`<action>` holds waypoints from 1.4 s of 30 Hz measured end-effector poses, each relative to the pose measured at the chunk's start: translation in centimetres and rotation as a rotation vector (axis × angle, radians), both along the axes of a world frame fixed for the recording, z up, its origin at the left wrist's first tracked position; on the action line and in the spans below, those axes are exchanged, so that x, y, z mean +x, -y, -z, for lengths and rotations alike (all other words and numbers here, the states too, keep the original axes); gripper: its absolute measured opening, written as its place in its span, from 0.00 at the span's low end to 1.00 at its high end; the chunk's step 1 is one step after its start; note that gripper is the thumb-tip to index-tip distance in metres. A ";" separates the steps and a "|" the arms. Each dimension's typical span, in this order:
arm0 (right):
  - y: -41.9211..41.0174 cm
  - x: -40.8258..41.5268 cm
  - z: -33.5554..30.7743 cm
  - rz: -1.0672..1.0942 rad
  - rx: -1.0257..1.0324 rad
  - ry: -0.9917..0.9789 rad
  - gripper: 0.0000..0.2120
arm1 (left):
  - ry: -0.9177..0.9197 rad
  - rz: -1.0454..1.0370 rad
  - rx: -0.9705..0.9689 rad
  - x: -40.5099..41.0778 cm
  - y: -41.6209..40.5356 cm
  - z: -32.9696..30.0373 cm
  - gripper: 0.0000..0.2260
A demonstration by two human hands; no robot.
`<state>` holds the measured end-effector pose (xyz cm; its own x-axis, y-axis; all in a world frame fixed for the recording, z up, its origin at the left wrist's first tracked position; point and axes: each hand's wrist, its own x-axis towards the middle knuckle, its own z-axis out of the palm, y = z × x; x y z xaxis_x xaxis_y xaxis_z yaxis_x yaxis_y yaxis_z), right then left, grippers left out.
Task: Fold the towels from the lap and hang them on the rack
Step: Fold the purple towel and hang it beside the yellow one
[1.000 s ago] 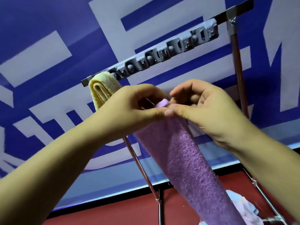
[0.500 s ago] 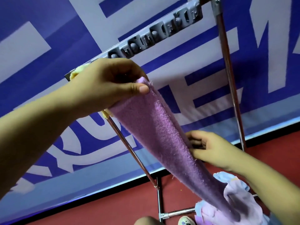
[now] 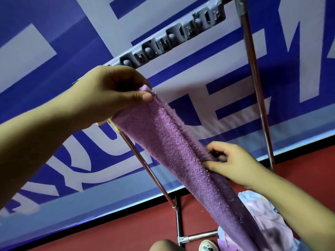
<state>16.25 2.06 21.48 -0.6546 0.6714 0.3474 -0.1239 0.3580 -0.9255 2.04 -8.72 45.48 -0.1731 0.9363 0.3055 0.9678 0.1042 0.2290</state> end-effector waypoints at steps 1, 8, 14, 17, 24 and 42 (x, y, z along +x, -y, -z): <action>0.1 0.1 0.1 -0.017 -0.023 -0.013 0.08 | 0.011 -0.011 0.013 -0.1 0.1 0.0 0.10; 0.6 0.2 -0.2 0.070 0.070 -0.034 0.13 | 0.040 -0.060 0.078 -0.2 0.3 -0.2 0.19; 1.0 0.2 0.1 0.093 0.088 -0.099 0.22 | 0.026 -0.090 0.090 -0.2 0.5 -0.4 0.17; 1.1 0.3 0.3 0.127 0.232 -0.022 0.19 | 0.009 -0.106 0.109 -0.4 0.4 -0.3 0.11; 0.0 -0.4 2.2 0.185 0.288 0.182 0.17 | 0.023 -0.132 0.160 -0.6 0.1 -0.2 0.08; 2.0 -3.2 3.2 0.246 0.145 -0.061 0.11 | -0.393 -0.088 0.313 -2.8 -0.2 1.0 0.11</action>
<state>13.03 0.03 18.29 -0.4532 0.7477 0.4854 -0.0714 0.5123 -0.8558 -0.76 -8.57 44.51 -0.0632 0.7765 0.6270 0.9778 0.1739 -0.1169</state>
